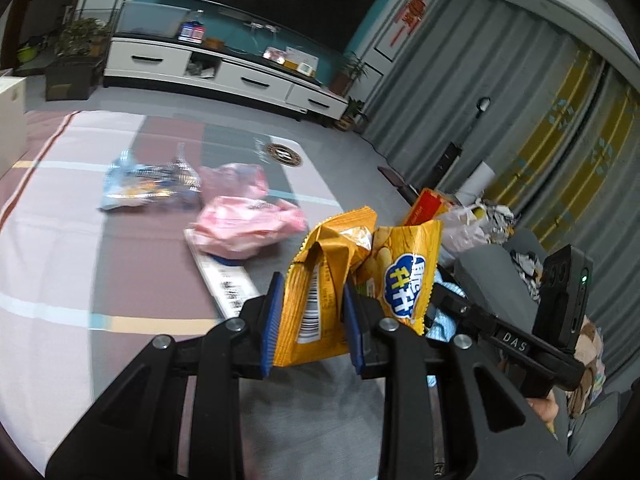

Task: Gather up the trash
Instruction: 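Carry chip bag and blue cloth over the bin and open both tools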

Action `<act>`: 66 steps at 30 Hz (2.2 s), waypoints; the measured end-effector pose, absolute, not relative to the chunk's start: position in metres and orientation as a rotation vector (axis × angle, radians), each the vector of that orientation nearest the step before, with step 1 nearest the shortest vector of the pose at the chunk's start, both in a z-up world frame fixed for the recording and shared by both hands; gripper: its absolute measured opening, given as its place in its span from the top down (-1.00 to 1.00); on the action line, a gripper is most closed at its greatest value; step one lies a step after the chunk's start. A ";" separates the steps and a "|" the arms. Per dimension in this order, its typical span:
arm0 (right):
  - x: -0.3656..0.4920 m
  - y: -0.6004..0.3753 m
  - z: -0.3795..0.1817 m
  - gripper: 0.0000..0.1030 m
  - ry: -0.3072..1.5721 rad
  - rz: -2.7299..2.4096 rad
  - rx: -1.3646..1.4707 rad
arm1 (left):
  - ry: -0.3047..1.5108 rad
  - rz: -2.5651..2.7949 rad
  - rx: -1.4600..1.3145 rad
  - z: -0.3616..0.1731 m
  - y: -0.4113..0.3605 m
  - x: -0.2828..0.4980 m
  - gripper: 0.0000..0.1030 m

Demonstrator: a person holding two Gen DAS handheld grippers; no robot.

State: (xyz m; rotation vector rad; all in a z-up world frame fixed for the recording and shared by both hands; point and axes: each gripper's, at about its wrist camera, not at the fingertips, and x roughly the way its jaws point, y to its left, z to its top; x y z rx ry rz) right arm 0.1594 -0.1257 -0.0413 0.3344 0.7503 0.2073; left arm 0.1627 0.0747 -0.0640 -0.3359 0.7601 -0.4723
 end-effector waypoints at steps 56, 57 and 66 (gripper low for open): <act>0.114 -0.334 -0.084 0.22 0.759 -0.329 0.385 | 0.916 -0.613 0.093 -0.108 -0.225 0.210 0.35; 0.115 -0.335 -0.085 0.22 0.760 -0.328 0.385 | 0.918 -0.612 0.095 -0.108 -0.227 0.210 0.36; 0.122 -0.332 -0.091 0.22 0.798 -0.326 0.364 | 0.943 -0.592 0.144 -0.119 -0.237 0.214 0.32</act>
